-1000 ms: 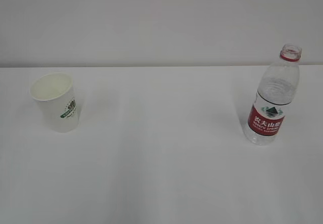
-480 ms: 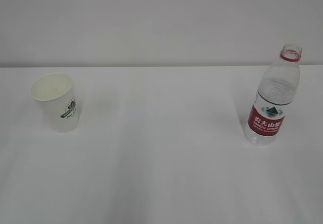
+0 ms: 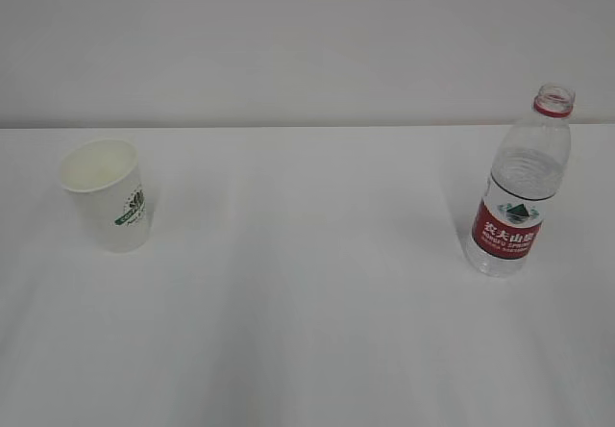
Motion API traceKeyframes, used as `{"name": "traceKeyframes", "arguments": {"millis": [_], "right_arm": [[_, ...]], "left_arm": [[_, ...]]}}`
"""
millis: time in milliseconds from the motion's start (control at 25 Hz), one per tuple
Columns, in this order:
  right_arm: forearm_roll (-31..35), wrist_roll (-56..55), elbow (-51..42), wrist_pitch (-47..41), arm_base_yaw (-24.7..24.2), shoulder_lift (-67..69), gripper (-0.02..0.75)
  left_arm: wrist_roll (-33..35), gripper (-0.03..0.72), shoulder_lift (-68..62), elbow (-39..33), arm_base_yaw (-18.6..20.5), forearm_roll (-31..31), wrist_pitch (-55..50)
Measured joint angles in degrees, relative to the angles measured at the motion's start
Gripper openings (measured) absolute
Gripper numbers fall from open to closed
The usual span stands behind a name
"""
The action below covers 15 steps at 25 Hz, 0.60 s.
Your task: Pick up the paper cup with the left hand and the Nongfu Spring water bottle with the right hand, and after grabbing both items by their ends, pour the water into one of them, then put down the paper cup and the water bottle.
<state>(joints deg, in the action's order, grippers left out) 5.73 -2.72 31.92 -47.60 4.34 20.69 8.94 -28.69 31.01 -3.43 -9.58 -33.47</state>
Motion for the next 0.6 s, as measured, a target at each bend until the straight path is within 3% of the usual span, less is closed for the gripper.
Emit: {"name": "traceKeyframes", "arguments": {"millis": [600], "right_arm": [[0.00,2.72,1.67,11.49,0.00,8.40,0.553]], "left_arm": [[0.00,0.461,-6.18,2.66,-0.27,5.25,6.95]]}}
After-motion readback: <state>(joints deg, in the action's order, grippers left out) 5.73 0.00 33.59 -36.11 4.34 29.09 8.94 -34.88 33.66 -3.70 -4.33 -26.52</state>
